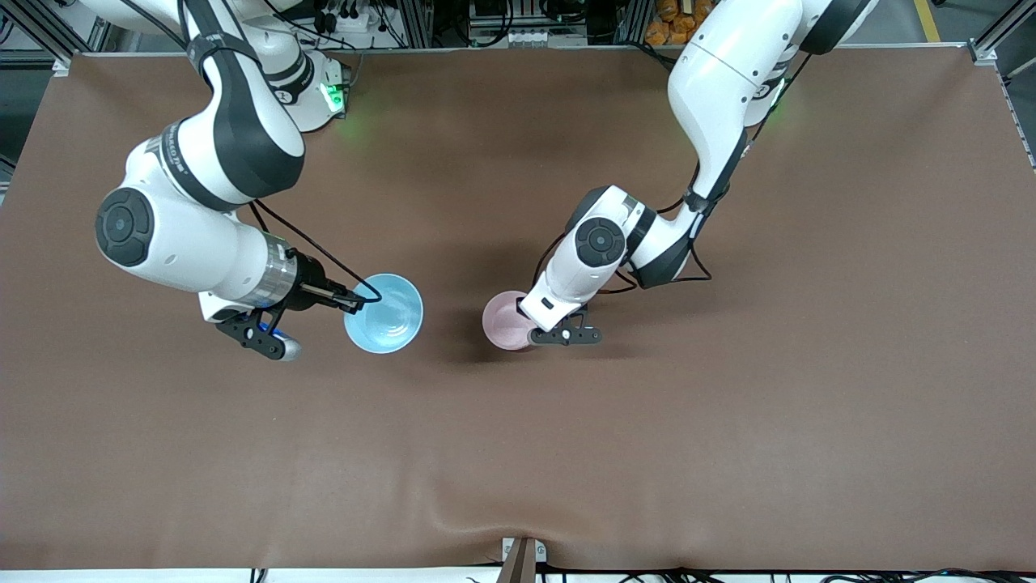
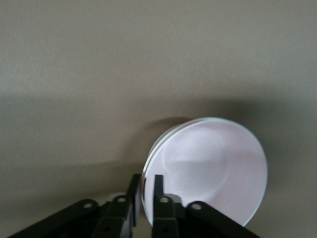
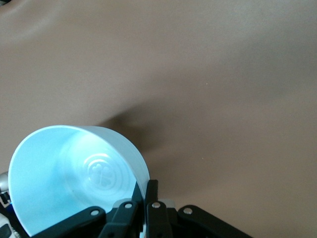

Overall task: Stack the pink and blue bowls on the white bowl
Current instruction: 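Release the pink bowl and raise the left gripper while the right gripper carries blue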

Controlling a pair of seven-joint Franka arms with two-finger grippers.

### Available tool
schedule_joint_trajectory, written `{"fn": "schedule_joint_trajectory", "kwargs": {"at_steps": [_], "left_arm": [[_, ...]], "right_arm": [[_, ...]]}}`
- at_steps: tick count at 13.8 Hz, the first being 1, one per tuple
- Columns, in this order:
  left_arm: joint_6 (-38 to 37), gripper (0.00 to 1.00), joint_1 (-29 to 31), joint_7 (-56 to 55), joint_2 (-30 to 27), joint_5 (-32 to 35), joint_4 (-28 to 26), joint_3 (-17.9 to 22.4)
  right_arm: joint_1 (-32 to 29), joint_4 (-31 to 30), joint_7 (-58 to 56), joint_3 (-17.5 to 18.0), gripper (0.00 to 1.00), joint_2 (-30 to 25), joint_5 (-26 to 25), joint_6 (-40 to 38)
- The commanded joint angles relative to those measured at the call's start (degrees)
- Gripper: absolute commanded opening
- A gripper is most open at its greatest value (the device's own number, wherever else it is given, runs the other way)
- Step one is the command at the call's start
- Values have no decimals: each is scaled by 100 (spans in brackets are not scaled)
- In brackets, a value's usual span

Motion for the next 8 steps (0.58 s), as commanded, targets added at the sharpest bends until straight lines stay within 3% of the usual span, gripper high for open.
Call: {"fn": "schedule_joint_trajectory", "kwargs": {"at_steps": [1,4,8], "left_arm": [[-115,100,124,-34,-335,-46,19,64],[-579,100,388,-7,-696,-20,19,81],[-1116,100,793,19,-1223,383,45,72]], "right_arm": [[108,-127,120,-34,0,-88,-34,133],[231,-153,207,-42,0,-80,-34,186],[713,-390,883,-42,0,-71,-217,879]]}}
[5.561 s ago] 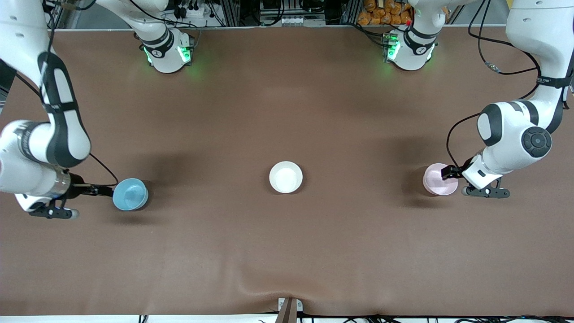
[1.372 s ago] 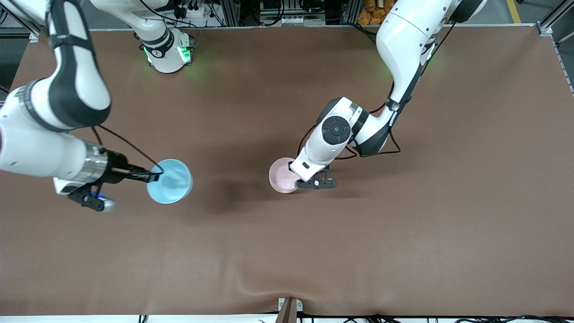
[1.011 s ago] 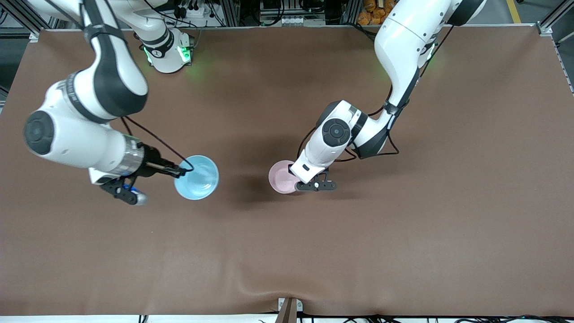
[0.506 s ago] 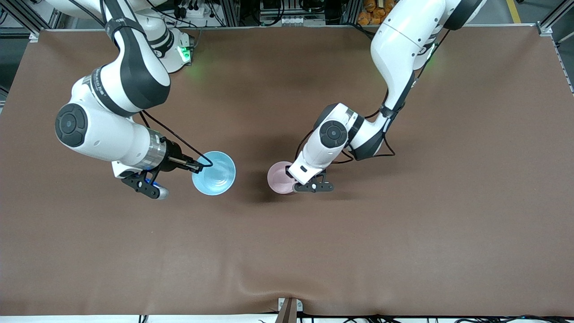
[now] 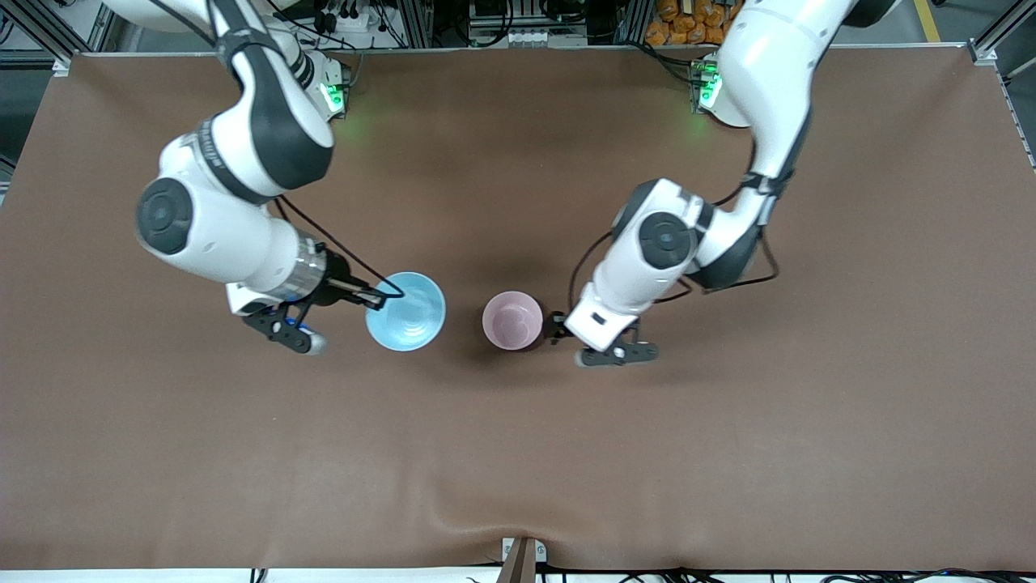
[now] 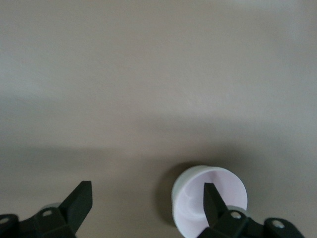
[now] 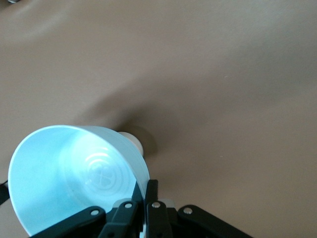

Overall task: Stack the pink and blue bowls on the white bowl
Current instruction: 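Lower the blue bowl into the pink bowl while the left gripper withdraws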

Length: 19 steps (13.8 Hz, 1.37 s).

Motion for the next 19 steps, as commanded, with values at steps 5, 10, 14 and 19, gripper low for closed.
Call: {"fn": "schedule_joint_trajectory", "kwargs": {"at_steps": [5,10,14,19], "left_arm": [[-941,100,975,1029,-837,1028,-116,-34],[-1907,100,2441,2420,-1391,949,-107,-541],[-2951,100,2455,2669,-2023,932,-37,-353],[-4728,100,2357,2704,-2692,914,534,-140]], "right_arm": [[895,-200,1151,-33,0,233,-263,821],[1274,-288,1469,-51,0,656,-368,1332],[1466,-963,1478,-51,0,665,-430,2216],[1643,-1220,1487,-42,0,875,-421,2913]]}}
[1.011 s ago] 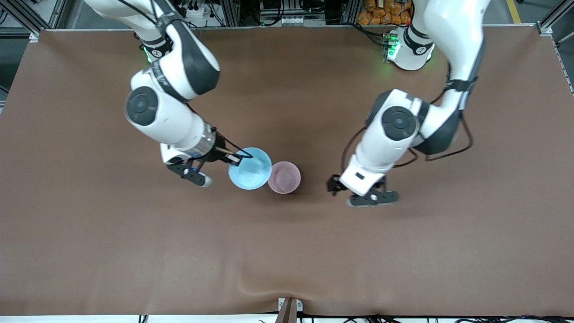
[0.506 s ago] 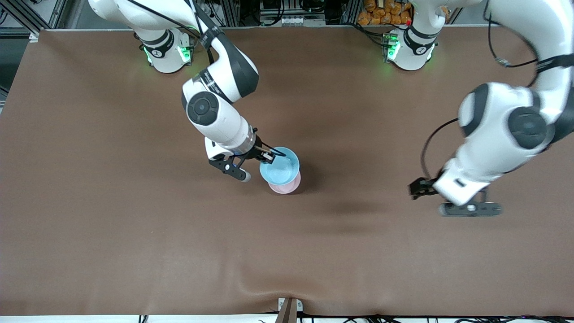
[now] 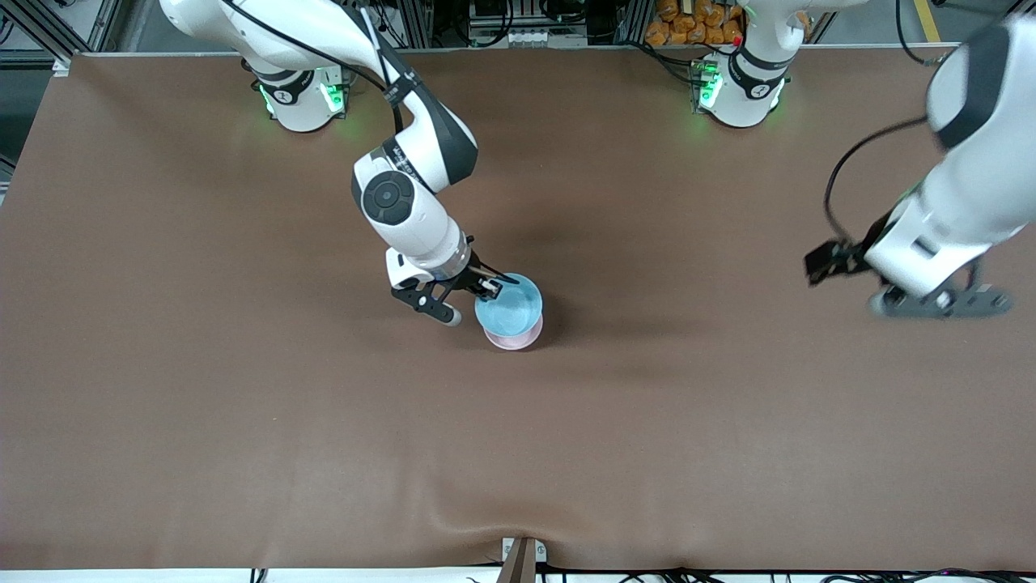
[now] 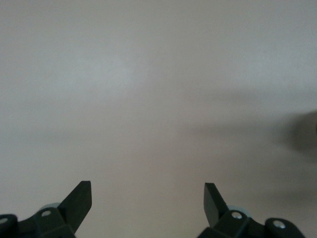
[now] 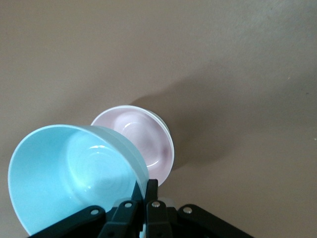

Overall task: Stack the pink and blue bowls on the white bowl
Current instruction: 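Lower the blue bowl into the pink bowl while the left gripper withdraws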

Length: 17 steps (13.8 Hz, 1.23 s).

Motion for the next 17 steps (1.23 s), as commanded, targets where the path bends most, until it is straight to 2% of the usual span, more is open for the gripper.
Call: {"fn": "schedule_joint_trajectory", "kwargs": {"at_steps": [1,3,4,6,8,10,13,14,15,16,17], "left_arm": [[-771,100,-67,86,-501,11,125,90],[-896,100,-67,462,-705,3,133,186],[-1158,100,-49,481,-958,-67,90,213],[-1309,100,-67,446,-1110,-129,80,240],[-1293,100,-49,464,-1189,-330,-68,354],[-943,100,-75,673,-1093,-375,-60,564],[-713,100,-75,1226,-996,-393,-95,907],[-721,100,-75,1220,-1005,-393,-147,925],[-721,100,-75,1159,-1005,-393,-191,925],[-678,100,-67,1158,-987,-384,-201,925],[-642,100,-67,1149,-978,-384,-209,934]], "right_arm": [[157,-71,109,-29,0,156,-91,309],[202,-62,232,-29,0,227,-91,362],[210,-71,250,-29,0,270,-91,372],[211,-71,250,-29,0,323,-91,380],[193,-71,250,-46,0,341,-99,389],[167,-62,250,-46,0,385,-99,398],[132,-62,197,-46,52,385,-99,381],[97,-62,189,-46,72,350,-99,346],[70,-53,188,-46,88,289,-99,310],[35,-53,188,-46,100,175,-99,301],[0,-62,171,-64,100,52,-99,223]]}}
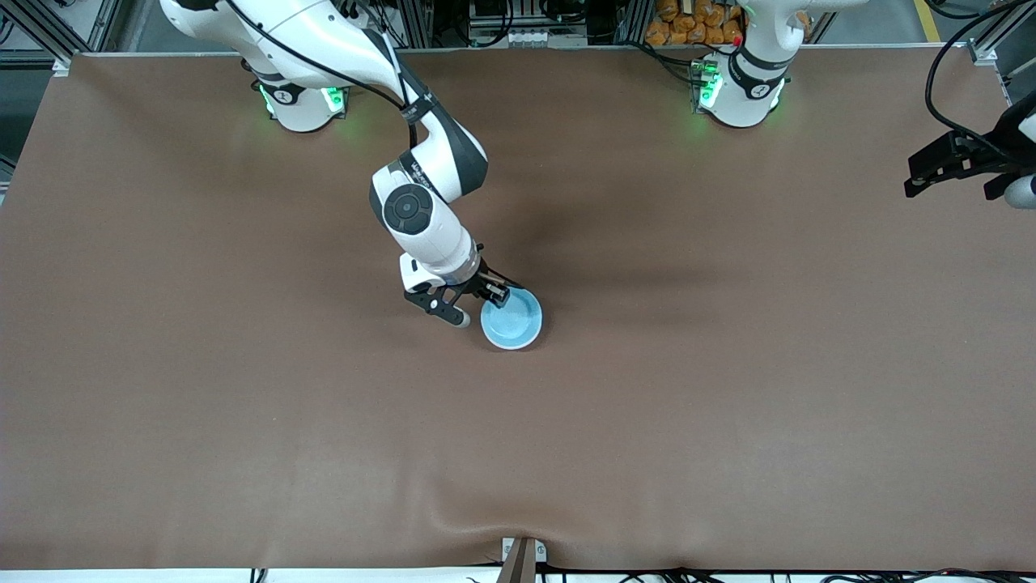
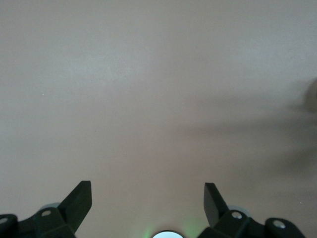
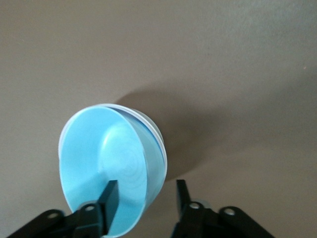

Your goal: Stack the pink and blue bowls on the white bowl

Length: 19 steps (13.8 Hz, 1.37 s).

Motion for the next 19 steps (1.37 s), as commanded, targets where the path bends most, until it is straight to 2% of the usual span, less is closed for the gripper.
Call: {"fn": "schedule_joint_trajectory", "kwargs": {"at_steps": [1,3,8,11,12,15,19], "left_arm": [[74,100,-30,-60,-67,-66,-80,-1],[74,100,-30,-228,-50,-66,-80,-19],[74,100,-21,-290,-6,-66,-80,-36],[74,100,-65,-421,12,-66,-54,-45],[74,100,-57,-483,3,-66,-62,-54],[74,100,-47,-545,12,-66,-80,-72],[65,100,-109,-615,12,-57,-62,-141]], "right_arm": [[-220,-1,59,-3,100,-411,-99,-355],[-588,16,-186,-3,100,-727,-99,-917],[-1993,-1,-2389,-3,100,-1475,-99,-2394],[-2698,-1,-3507,-3,100,-1765,-108,-2852],[-2839,-1,-3719,-3,100,-1862,-195,-2940],[-2937,-1,-4211,-12,100,-2344,-994,-3449],[-3436,51,-5247,-21,100,-2977,-1049,-4196]]}}
